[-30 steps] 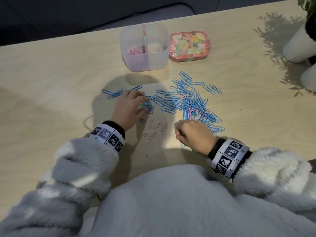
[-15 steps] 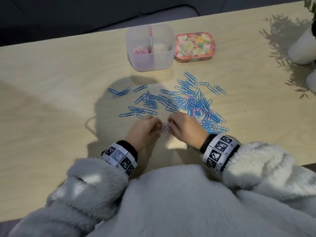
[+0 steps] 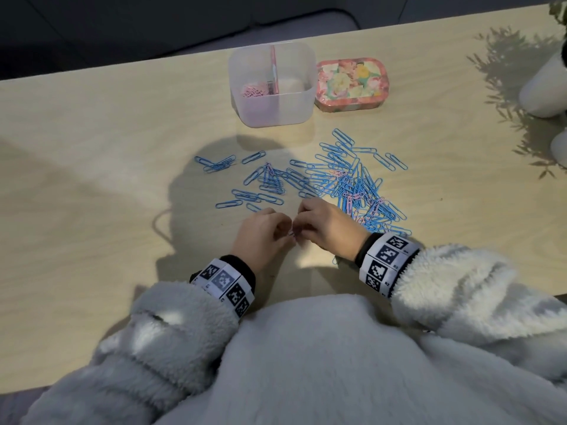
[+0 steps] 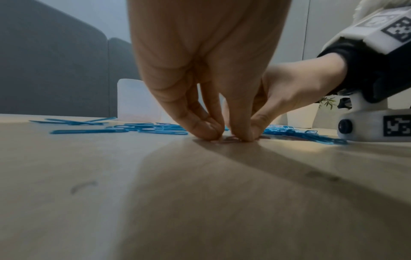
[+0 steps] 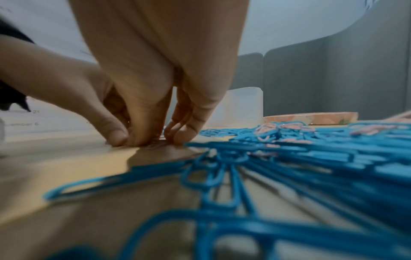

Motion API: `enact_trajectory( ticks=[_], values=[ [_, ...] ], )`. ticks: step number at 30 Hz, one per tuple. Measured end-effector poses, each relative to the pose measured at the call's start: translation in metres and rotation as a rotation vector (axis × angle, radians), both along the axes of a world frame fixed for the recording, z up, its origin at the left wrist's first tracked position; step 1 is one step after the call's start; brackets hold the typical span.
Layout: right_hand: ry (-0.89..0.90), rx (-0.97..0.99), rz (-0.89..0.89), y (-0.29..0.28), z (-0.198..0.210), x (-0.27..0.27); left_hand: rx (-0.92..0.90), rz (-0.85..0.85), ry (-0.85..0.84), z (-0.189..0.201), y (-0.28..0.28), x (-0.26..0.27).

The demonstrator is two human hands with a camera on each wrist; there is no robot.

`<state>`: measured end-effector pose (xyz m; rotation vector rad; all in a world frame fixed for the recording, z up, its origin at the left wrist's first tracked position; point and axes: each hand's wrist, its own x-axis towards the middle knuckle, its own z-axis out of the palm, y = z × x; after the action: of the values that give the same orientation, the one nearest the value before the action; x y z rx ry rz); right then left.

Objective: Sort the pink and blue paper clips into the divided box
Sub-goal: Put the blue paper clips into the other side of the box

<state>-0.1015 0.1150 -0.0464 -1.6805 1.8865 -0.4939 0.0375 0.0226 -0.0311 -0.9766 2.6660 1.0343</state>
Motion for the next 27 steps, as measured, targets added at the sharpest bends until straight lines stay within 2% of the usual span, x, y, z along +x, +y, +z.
enact_trajectory(
  ticks=[9, 11, 14, 16, 20, 24, 27],
  values=[
    [0.172, 0.035, 0.011, 0.002, -0.018, 0.013, 0.004, -0.091, 0.032, 0.0, -0.004, 0.007],
    [0.12, 0.071, 0.02, -0.001, -0.013, 0.01, 0.02, -0.064, 0.052, 0.001, -0.008, 0.011],
    [-0.129, 0.149, -0.074, -0.008, 0.001, -0.003, -0.003, 0.002, 0.058, 0.001, -0.013, 0.019],
    [-0.225, 0.17, -0.112, -0.018, 0.014, -0.015, -0.021, 0.031, 0.032, -0.001, -0.014, 0.024],
    [-0.268, 0.104, -0.131, -0.065, 0.049, -0.043, 0.011, 0.062, -0.005, -0.006, -0.011, 0.027],
    [-0.191, -0.022, -0.231, -0.132, 0.082, -0.073, 0.038, -0.017, -0.062, -0.008, -0.014, 0.02],
    [-0.117, -0.086, -0.332, -0.174, 0.095, -0.085, 0.084, -0.052, -0.036, -0.001, -0.015, 0.012]
  ],
)
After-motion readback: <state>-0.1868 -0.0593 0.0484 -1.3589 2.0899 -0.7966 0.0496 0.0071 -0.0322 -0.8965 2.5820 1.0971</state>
